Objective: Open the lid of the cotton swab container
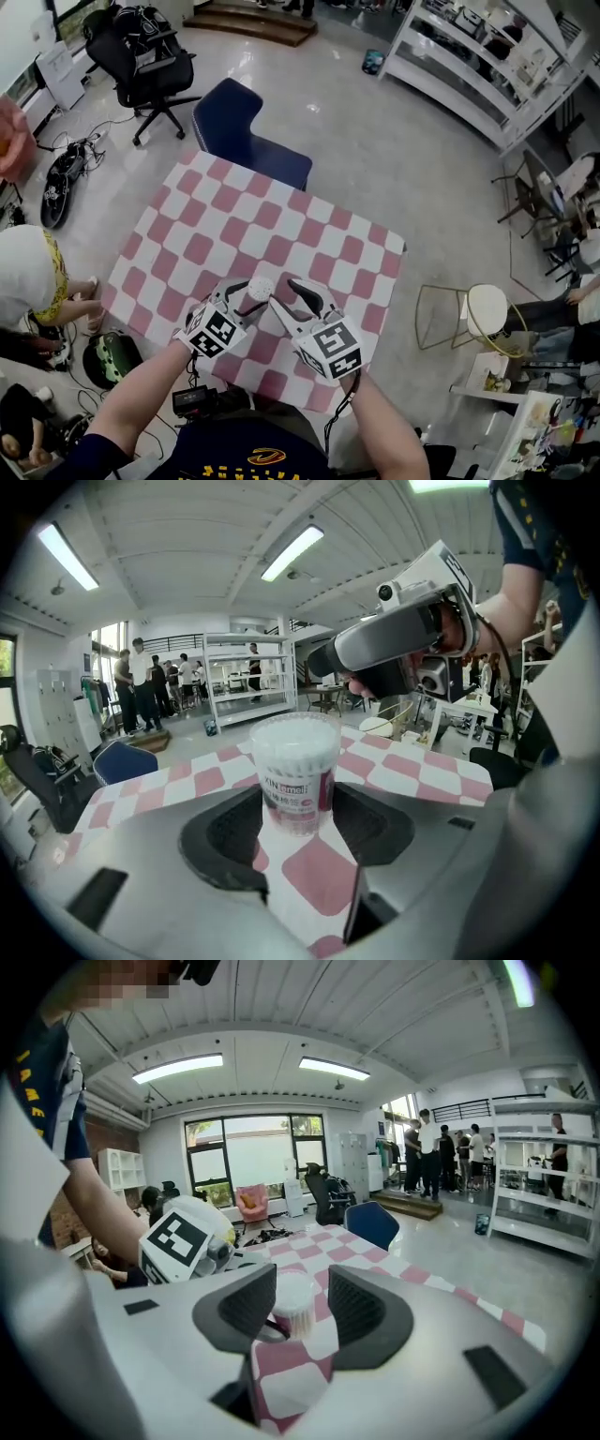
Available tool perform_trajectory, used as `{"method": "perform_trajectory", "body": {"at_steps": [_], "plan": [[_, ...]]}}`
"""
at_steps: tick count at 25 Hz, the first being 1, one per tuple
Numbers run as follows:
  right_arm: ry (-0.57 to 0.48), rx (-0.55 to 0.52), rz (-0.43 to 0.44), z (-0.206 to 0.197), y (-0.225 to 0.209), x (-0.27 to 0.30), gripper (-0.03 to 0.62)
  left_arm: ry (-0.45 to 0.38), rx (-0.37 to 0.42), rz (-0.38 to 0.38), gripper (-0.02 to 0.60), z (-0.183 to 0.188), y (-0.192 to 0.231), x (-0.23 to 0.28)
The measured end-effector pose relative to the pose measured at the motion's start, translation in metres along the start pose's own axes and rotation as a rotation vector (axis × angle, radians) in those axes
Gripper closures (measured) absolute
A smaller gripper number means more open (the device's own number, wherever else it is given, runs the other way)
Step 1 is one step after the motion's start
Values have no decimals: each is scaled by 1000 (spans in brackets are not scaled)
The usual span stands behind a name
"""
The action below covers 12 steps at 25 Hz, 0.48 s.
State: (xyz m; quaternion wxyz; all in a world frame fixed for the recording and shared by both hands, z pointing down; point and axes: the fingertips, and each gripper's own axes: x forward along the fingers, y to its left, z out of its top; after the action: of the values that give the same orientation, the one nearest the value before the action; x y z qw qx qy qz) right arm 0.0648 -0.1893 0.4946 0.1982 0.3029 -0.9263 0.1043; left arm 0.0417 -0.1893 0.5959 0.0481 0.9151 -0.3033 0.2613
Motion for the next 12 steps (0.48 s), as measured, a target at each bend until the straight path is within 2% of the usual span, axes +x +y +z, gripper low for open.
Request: {"method": "perform_trajectory", "body": {"at_steps": [1, 4, 12], "plan": [[3, -19, 25, 4, 6, -1, 435, -3, 7, -10, 345, 4, -3, -5], [26, -89, 91, 11, 25, -3, 365, -12, 27, -25, 344, 13, -7, -18], [78, -226, 188, 22, 59, -6, 355, -52, 87, -76, 344, 40, -25, -52]]}}
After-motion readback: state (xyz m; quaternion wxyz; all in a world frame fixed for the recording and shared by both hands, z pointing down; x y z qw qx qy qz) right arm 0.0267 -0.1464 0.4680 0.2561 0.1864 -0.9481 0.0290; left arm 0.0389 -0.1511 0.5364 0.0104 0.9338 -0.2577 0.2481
